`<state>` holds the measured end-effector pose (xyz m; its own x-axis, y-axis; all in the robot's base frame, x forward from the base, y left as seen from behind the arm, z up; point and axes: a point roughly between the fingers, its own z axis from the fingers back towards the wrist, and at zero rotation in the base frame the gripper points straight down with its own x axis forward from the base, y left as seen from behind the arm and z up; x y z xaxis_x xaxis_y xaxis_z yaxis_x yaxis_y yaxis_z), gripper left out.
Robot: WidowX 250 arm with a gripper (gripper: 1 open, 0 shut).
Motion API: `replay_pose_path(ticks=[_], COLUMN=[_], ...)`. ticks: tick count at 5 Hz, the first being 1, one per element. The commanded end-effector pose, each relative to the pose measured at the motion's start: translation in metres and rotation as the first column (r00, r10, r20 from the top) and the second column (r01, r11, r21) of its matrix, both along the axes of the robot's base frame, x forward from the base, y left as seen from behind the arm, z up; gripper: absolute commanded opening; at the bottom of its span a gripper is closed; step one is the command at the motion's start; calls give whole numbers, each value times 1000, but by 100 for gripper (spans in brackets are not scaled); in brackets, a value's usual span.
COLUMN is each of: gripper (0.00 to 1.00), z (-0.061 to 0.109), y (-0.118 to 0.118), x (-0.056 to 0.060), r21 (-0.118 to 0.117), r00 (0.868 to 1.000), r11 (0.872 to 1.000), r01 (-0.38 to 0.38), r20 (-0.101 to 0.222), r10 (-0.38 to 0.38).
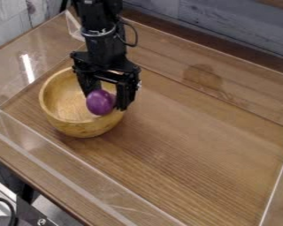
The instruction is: Put the purple eggplant in the brown bowl
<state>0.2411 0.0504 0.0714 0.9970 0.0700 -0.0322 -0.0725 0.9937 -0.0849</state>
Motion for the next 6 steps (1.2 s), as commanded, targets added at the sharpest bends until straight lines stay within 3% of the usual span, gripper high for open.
replay_pose_path(ticks=[1,6], gripper=[100,100], z=[12,10], y=[-2,-10], x=[12,22], r21=[6,-10], r00=[999,999], r11=[1000,1000], r01=[1,-10], r20=[42,40], r10=[-1,10])
